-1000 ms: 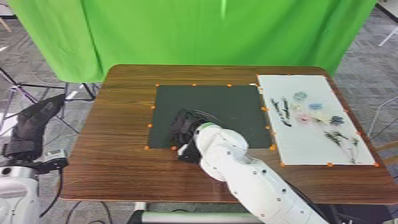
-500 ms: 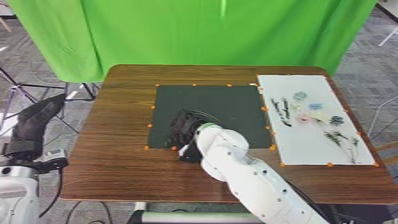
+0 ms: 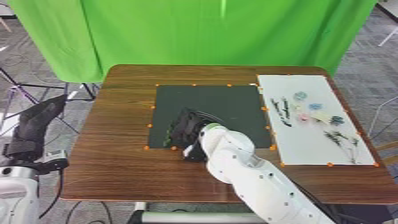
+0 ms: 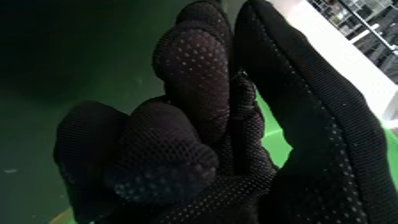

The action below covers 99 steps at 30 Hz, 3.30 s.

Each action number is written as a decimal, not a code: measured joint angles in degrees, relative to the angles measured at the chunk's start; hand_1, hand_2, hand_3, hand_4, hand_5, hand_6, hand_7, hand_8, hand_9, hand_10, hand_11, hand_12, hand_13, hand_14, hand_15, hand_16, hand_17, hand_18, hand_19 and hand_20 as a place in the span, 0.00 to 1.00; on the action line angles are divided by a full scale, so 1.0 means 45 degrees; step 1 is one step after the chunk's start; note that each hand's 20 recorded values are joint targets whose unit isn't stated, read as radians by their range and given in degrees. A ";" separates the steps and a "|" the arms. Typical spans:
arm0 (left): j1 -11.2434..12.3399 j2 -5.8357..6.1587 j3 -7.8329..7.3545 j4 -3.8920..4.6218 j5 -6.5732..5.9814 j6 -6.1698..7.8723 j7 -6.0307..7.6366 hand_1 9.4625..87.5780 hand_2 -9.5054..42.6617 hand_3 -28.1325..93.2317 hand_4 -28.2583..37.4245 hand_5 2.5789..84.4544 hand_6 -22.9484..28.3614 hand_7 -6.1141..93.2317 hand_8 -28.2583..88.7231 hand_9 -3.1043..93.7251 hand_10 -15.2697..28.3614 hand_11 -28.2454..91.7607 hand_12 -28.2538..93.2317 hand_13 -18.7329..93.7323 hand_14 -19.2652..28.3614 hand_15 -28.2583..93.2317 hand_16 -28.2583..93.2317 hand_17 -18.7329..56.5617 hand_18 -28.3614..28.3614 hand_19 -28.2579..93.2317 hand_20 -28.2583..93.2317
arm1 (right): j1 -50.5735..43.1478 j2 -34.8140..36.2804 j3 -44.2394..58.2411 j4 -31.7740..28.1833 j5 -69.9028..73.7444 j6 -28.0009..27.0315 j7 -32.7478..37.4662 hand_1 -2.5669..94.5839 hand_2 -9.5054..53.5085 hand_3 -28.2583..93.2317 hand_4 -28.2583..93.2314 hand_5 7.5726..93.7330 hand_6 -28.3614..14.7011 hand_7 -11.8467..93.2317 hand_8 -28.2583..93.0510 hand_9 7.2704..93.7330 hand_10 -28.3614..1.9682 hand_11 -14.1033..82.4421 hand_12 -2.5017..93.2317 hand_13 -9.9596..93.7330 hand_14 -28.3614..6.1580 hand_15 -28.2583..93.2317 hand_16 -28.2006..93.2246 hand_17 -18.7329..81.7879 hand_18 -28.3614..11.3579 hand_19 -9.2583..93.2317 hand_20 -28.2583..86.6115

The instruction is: Arrange flowers

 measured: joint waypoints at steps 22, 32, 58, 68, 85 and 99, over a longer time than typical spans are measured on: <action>-0.0062 -0.0008 0.0037 0.0005 -0.0009 0.0014 0.0028 0.14 0.24 0.75 0.00 0.45 0.50 0.20 0.17 0.38 0.63 0.34 0.29 0.40 0.71 0.28 0.23 0.28 0.63 0.25 0.32 | 0.0188 -0.0187 0.0092 -0.0287 0.3649 -0.2134 -0.1525 0.38 0.33 0.77 0.14 0.65 0.59 0.21 0.17 0.67 0.51 0.23 0.10 1.00 0.78 0.77 0.39 0.86 0.35 1.00 0.70; -0.0090 -0.0008 0.0073 0.0017 -0.0009 0.0006 0.0033 0.14 0.24 0.75 0.00 0.45 0.50 0.20 0.17 0.38 0.63 0.34 0.29 0.40 0.72 0.28 0.23 0.28 0.63 0.25 0.32 | 0.0186 -0.0266 0.0076 0.0101 0.2721 -0.2359 -0.1327 0.35 0.34 0.77 0.14 0.63 0.59 0.21 0.17 0.65 0.51 0.23 0.09 1.00 0.78 0.77 0.39 0.86 0.33 1.00 0.71; -0.0106 -0.0008 0.0063 0.0017 -0.0009 0.0002 0.0028 0.14 0.24 0.75 0.00 0.45 0.50 0.20 0.17 0.38 0.63 0.34 0.29 0.40 0.72 0.28 0.23 0.28 0.63 0.25 0.32 | 0.0335 0.0217 0.0252 -0.0129 0.3358 -0.2082 -0.0988 0.34 0.25 0.77 0.14 0.68 0.59 0.22 0.17 0.70 0.49 0.24 0.10 1.00 0.78 0.77 0.39 0.85 0.33 1.00 0.72; -0.0212 -0.0009 0.0116 0.0073 0.0018 -0.0130 -0.0004 0.14 0.24 0.75 0.00 0.45 0.50 0.20 0.17 0.38 0.63 0.34 0.29 0.40 0.71 0.28 0.23 0.28 0.64 0.25 0.32 | -0.0135 0.1368 0.1366 -0.2845 0.5024 0.1584 -0.1456 0.36 0.04 0.76 0.15 0.74 0.58 0.23 0.18 0.80 0.42 0.26 0.14 1.00 0.79 0.78 0.38 0.86 0.33 1.00 0.73; -0.0373 -0.0207 0.0335 0.0164 0.0021 -0.0244 0.0207 0.14 0.24 0.76 0.00 0.46 0.50 0.21 0.17 0.40 0.63 0.35 0.29 0.42 0.72 0.29 0.23 0.29 0.64 0.25 0.32 | -0.4314 0.5284 0.7948 -0.3121 -0.1998 0.4931 0.0917 0.40 0.00 0.72 0.14 0.80 0.56 0.25 0.18 0.90 0.43 0.29 0.21 1.00 0.81 0.80 0.40 0.87 0.37 1.00 0.76; 0.0486 -0.1060 0.0088 -0.0087 0.0081 -0.0185 0.0199 0.14 0.24 0.75 0.00 0.46 0.50 0.21 0.17 0.40 0.63 0.36 0.29 0.42 0.72 0.29 0.23 0.29 0.64 0.25 0.32 | -0.6253 0.6061 0.9367 -0.2684 -0.3263 0.4473 0.1527 0.41 0.00 0.73 0.14 0.80 0.56 0.25 0.18 0.90 0.45 0.30 0.21 1.00 0.81 0.79 0.40 0.87 0.37 1.00 0.76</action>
